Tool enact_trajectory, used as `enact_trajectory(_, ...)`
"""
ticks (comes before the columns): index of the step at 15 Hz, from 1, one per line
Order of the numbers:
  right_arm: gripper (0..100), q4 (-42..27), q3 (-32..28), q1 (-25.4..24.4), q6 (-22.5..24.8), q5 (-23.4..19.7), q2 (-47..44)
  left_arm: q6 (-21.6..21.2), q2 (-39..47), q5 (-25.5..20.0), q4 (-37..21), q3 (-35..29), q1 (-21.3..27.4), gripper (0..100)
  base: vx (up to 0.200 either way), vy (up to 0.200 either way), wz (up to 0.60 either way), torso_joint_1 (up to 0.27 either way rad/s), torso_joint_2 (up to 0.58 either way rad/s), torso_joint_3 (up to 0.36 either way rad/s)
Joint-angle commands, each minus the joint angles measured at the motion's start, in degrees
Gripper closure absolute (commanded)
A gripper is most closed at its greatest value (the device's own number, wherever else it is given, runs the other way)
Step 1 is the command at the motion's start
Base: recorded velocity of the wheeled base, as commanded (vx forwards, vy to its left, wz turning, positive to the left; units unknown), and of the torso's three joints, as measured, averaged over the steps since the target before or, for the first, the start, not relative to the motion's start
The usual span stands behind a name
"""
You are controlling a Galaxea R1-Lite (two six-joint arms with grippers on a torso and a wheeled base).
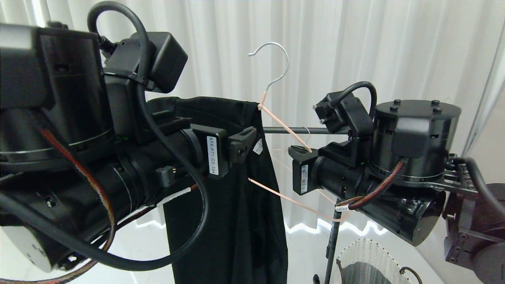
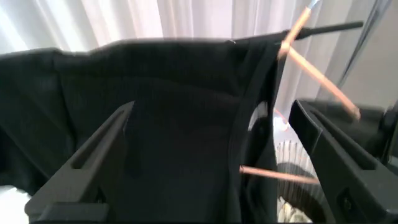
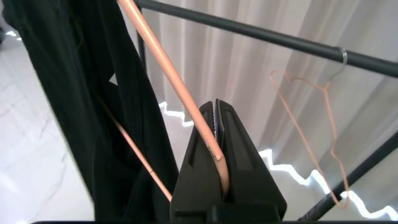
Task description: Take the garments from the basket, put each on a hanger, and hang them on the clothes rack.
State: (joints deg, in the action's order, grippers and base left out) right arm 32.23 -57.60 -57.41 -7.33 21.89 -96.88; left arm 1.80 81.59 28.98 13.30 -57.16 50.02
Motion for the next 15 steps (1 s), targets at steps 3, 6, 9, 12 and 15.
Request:
enact_trajectory(3, 100, 0.2, 2.5, 1.9, 3.6, 0.8, 1.5, -2.6, -6.2, -0.7, 0.1, 5.6, 0.2, 0, 0.0, 0.0, 0.0, 0.0, 0.0, 0.0)
enact_trajectory(6, 100, 0.2, 8.6, 3.4, 4.3, -1.1, 6.5, -10.9, -11.5, -14.2, 0.9, 6.2, -3.3, 0, 0.0, 0.0, 0.0, 0.0, 0.0, 0.0)
enact_trajectory(9, 100, 0.2, 15.7, 3.6, 6.4, -5.7, 12.4, -15.5, -13.0, -27.9, 0.9, 7.9, -9.3, 0, 0.0, 0.0, 0.0, 0.0, 0.0, 0.0)
enact_trajectory(12, 100, 0.2, 22.1, 3.4, 8.4, -8.3, 17.7, -17.0, -12.9, -33.6, 0.9, 10.1, -8.8, 0, 0.0, 0.0, 0.0, 0.0, 0.0, 0.0)
enact_trajectory(15, 100, 0.1, 28.0, 3.3, 10.1, -10.2, 22.3, -21.0, -13.7, -36.6, 0.9, 14.4, -6.2, 0, 0.0, 0.0, 0.0, 0.0, 0.0, 0.0)
